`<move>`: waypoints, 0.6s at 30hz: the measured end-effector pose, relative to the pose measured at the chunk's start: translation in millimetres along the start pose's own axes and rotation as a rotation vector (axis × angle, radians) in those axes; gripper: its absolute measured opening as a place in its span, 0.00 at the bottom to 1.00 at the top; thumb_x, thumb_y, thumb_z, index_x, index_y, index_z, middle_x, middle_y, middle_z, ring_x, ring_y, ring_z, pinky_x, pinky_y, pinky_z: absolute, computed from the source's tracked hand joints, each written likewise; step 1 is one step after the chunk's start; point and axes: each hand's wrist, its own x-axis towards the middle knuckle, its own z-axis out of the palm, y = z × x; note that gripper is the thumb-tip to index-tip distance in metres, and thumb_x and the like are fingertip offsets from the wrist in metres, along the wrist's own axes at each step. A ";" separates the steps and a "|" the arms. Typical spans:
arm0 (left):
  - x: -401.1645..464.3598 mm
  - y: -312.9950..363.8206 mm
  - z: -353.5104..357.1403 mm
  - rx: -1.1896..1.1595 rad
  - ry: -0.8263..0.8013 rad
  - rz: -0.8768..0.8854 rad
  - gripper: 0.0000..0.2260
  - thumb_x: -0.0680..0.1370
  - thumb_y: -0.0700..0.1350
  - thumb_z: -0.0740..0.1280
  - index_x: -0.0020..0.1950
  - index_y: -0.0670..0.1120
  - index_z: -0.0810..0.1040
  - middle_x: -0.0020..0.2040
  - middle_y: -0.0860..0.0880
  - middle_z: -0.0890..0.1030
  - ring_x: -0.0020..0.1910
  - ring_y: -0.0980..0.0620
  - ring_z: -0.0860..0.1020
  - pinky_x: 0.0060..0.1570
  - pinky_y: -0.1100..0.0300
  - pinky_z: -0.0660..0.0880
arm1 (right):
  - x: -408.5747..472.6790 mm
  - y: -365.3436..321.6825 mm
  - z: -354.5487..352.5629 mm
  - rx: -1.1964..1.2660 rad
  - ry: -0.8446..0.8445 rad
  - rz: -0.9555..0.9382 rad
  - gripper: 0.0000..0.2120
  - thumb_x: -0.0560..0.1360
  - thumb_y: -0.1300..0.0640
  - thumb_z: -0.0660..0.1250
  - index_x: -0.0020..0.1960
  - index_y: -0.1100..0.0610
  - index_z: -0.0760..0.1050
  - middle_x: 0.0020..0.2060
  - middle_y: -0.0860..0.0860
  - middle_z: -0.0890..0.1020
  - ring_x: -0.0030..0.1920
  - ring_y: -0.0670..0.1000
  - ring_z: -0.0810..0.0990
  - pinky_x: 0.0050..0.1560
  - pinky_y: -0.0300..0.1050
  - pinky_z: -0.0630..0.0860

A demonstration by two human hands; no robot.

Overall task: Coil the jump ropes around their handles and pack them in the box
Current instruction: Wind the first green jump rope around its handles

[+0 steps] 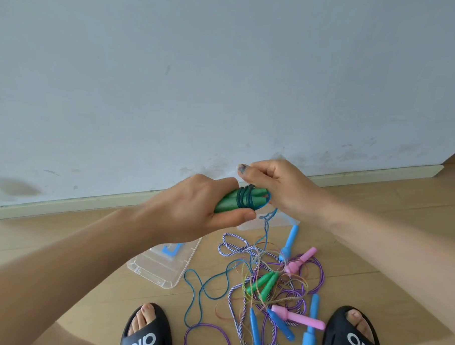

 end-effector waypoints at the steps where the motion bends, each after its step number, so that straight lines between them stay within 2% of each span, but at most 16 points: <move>1: -1.5 -0.1 0.5 0.003 0.000 0.010 0.22 0.73 0.70 0.57 0.39 0.51 0.66 0.27 0.51 0.69 0.27 0.50 0.67 0.27 0.60 0.65 | -0.5 0.3 2.9 0.060 -0.025 0.032 0.26 0.82 0.46 0.61 0.34 0.63 0.62 0.26 0.48 0.59 0.28 0.48 0.58 0.31 0.42 0.59; 3: -3.2 0.8 2.3 -0.045 0.019 -0.008 0.22 0.74 0.70 0.57 0.38 0.52 0.66 0.26 0.53 0.69 0.27 0.51 0.66 0.26 0.61 0.64 | -3.9 -0.7 7.9 0.134 -0.032 0.100 0.24 0.83 0.50 0.59 0.36 0.67 0.65 0.23 0.45 0.60 0.23 0.44 0.59 0.26 0.33 0.60; 6: -2.4 10.3 6.3 -0.196 0.077 -0.111 0.21 0.73 0.69 0.59 0.36 0.51 0.67 0.25 0.54 0.66 0.26 0.54 0.63 0.26 0.64 0.62 | -4.0 -3.4 16.3 0.124 0.059 0.192 0.21 0.84 0.52 0.57 0.35 0.60 0.63 0.20 0.44 0.61 0.21 0.44 0.58 0.24 0.32 0.59; 8: -0.7 16.6 9.4 -0.217 0.081 -0.179 0.19 0.75 0.62 0.66 0.37 0.48 0.69 0.27 0.53 0.67 0.27 0.54 0.64 0.28 0.63 0.63 | -2.0 -2.4 23.6 0.084 0.144 0.259 0.19 0.84 0.58 0.54 0.34 0.55 0.62 0.17 0.43 0.62 0.18 0.43 0.58 0.22 0.32 0.58; 10: 2.2 19.0 9.4 -0.190 0.081 -0.231 0.13 0.74 0.49 0.69 0.36 0.48 0.68 0.29 0.53 0.68 0.28 0.54 0.64 0.28 0.63 0.63 | -2.2 1.2 32.8 0.140 0.179 0.324 0.17 0.82 0.64 0.52 0.35 0.55 0.64 0.15 0.44 0.64 0.17 0.42 0.60 0.20 0.32 0.58; 12: 6.3 16.6 7.4 -0.182 0.104 -0.284 0.10 0.73 0.42 0.66 0.36 0.48 0.66 0.29 0.53 0.67 0.28 0.53 0.63 0.27 0.63 0.63 | -5.7 7.2 43.7 0.097 0.165 0.378 0.21 0.82 0.58 0.52 0.31 0.56 0.64 0.15 0.46 0.67 0.20 0.45 0.63 0.24 0.37 0.61; 14: 10.0 10.7 7.8 -0.156 0.119 -0.350 0.10 0.74 0.40 0.65 0.36 0.47 0.65 0.30 0.52 0.67 0.28 0.53 0.63 0.26 0.63 0.61 | -10.0 12.5 53.3 0.040 0.122 0.399 0.23 0.82 0.53 0.51 0.29 0.57 0.64 0.17 0.47 0.68 0.20 0.47 0.63 0.28 0.41 0.61; 18: 13.8 -10.7 13.9 0.010 0.072 -0.452 0.08 0.75 0.40 0.62 0.38 0.46 0.64 0.34 0.49 0.70 0.30 0.49 0.65 0.28 0.58 0.60 | -14.8 6.6 51.5 -0.222 0.139 0.281 0.18 0.83 0.57 0.51 0.35 0.58 0.63 0.27 0.55 0.69 0.31 0.55 0.66 0.36 0.47 0.64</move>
